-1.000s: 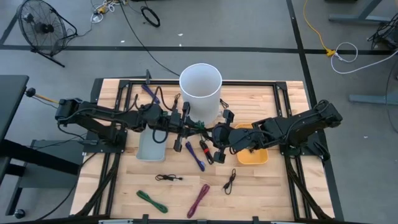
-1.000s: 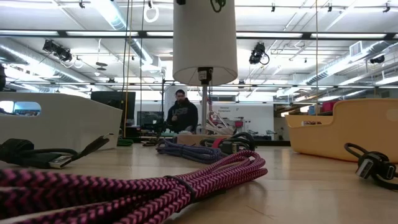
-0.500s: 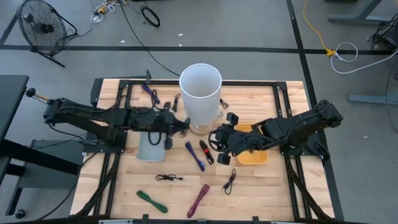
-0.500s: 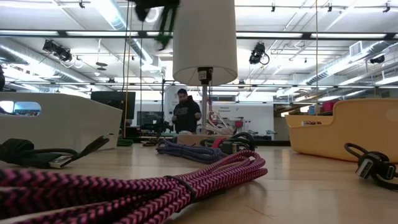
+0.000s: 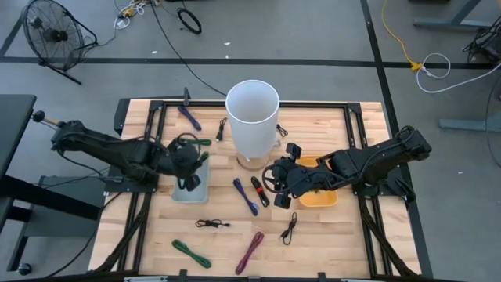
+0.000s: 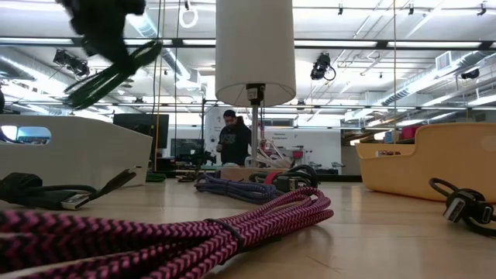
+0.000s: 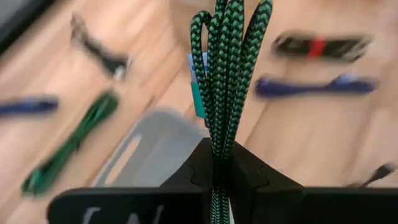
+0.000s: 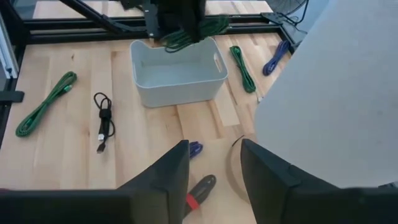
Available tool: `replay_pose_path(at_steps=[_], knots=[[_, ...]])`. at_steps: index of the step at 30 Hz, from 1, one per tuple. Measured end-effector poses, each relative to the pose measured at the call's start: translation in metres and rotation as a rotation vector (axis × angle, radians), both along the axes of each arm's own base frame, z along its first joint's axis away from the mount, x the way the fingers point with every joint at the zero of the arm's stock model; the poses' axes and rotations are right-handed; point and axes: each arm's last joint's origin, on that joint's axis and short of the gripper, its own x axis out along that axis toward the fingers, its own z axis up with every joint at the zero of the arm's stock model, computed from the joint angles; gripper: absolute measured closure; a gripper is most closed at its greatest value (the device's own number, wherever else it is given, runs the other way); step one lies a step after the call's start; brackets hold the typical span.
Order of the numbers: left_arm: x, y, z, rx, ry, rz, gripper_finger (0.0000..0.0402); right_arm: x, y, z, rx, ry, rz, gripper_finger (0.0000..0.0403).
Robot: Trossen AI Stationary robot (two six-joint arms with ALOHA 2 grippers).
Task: Pick & Place USB Port
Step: Put the right green patterned USB charger into the gray bin, then put the top blue patterned USB charger into the gray bin
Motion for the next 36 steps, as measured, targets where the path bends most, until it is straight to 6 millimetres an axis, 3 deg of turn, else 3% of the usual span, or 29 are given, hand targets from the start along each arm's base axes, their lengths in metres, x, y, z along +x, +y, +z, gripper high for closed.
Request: replay_pose_path(at_steps=[7, 12, 23, 32, 36], knots=[[-0.010, 0.003, -0.037, -0.054, 0.075, 0.135, 0.0379, 0.000, 0.001, 0.000, -0.002, -0.001, 0.001, 0.0256], [-0.013, 0.008, -0.050, -0.073, 0.098, 0.200, 0.0376, 0.000, 0.001, 0.000, -0.002, -0.001, 0.001, 0.0256], [-0.014, 0.015, -0.057, -0.056, 0.116, 0.234, 0.0263, 0.000, 0.001, 0.000, 0.003, 0.001, 0.007, 0.0256], [-0.009, 0.032, -0.036, 0.370, 0.136, 0.172, 0.0256, 0.000, 0.001, 0.000, 0.003, 0.001, 0.007, 0.0256], [-0.011, 0.051, -0.033, 0.508, 0.202, 0.248, 0.0263, 0.000, 0.001, 0.000, 0.013, 0.003, 0.013, 0.0256]])
